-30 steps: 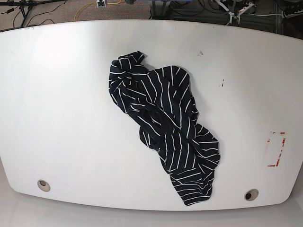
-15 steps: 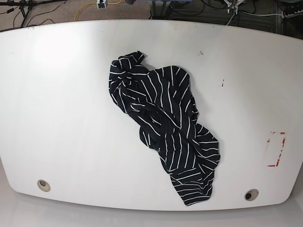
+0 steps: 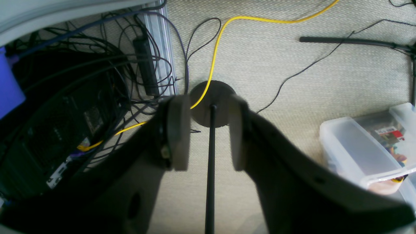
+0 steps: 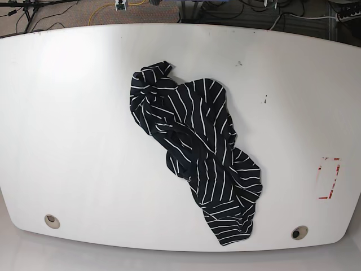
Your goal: Fold the T-shirt properly
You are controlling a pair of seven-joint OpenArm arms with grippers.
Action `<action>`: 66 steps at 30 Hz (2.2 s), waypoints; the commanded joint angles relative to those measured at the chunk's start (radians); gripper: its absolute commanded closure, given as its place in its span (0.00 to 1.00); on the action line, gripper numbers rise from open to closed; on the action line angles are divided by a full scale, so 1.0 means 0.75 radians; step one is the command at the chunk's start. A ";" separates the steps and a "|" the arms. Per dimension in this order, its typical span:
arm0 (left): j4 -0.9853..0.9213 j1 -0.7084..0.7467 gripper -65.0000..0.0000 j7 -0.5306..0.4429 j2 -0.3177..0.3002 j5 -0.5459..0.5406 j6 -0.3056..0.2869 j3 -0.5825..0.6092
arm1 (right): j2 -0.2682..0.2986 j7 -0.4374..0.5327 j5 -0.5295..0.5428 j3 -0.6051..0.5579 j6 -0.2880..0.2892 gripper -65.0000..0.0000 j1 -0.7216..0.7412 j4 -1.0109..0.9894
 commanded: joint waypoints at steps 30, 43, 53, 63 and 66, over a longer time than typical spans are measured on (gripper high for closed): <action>0.401 0.289 0.56 -0.009 0.038 -0.005 0.002 0.061 | -0.084 0.037 0.256 -0.056 0.251 0.71 -0.177 0.308; 0.421 0.387 0.56 -0.009 0.029 -0.156 0.002 0.081 | -0.111 0.031 0.586 -0.279 0.361 0.71 -0.466 0.600; 0.522 0.510 0.56 -0.011 0.003 -0.213 0.002 0.118 | -0.111 -0.123 1.028 -0.714 0.351 0.71 -0.801 1.024; 0.630 0.575 0.56 -0.011 0.001 -0.289 0.002 0.116 | -0.111 -0.147 1.089 -0.913 0.267 0.71 -0.955 1.273; 0.681 0.600 0.56 -0.011 -0.001 -0.289 0.002 0.102 | -0.111 -0.147 1.091 -0.958 0.239 0.71 -0.971 1.300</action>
